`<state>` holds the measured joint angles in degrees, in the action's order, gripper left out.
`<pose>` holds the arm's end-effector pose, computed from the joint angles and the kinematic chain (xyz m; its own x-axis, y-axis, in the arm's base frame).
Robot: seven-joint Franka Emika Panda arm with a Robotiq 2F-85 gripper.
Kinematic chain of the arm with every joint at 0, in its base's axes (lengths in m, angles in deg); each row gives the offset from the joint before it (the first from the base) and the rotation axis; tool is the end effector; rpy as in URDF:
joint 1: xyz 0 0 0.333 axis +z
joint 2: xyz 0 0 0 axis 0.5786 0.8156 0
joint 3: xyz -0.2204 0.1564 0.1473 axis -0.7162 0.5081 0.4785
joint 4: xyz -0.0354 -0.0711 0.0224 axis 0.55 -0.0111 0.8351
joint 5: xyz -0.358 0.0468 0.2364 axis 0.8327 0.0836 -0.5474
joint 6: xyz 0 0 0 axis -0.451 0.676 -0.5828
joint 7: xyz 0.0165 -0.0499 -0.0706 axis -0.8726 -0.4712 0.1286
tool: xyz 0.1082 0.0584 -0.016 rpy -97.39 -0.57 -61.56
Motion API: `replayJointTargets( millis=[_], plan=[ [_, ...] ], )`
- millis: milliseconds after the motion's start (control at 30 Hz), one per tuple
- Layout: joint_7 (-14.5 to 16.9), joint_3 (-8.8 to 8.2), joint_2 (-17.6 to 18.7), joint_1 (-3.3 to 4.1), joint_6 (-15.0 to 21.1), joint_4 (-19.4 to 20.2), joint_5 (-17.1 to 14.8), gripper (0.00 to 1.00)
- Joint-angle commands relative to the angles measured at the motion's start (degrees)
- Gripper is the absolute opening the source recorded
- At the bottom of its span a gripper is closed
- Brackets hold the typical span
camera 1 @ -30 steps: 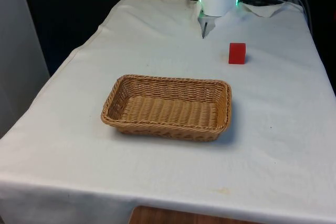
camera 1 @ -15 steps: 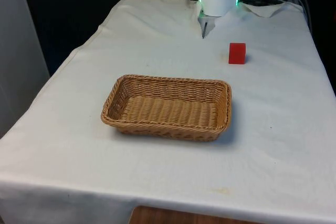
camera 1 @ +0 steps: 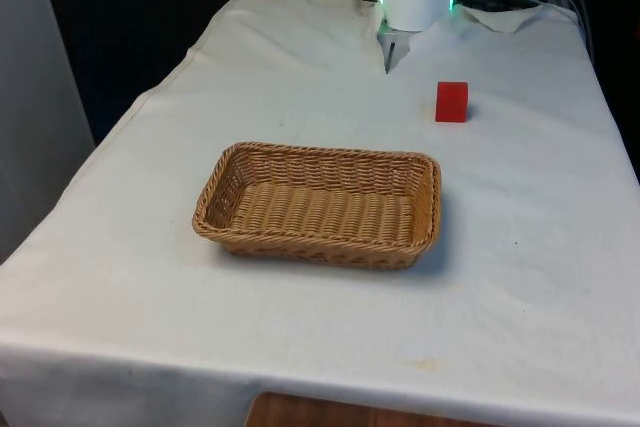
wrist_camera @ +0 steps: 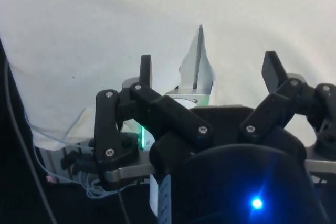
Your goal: Pick up the cube and place it into the basket.
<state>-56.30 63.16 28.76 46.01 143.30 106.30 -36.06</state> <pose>0.4224 0.0048 0.4516 0.9980 0.0609 0.0151 0.0607 -0.9980 0.0157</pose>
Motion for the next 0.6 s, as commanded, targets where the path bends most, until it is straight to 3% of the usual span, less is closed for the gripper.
replayJointTargets(
  millis=[0, 567],
  plan=[
    [-0.8, 0.4, -0.3, -0.17, 0.2, 0.4, 0.4, 1.0],
    [-5.4, 3.04, 0.8, 0.11, 1.1, 1.5, -0.2, 1.0]
  ],
)
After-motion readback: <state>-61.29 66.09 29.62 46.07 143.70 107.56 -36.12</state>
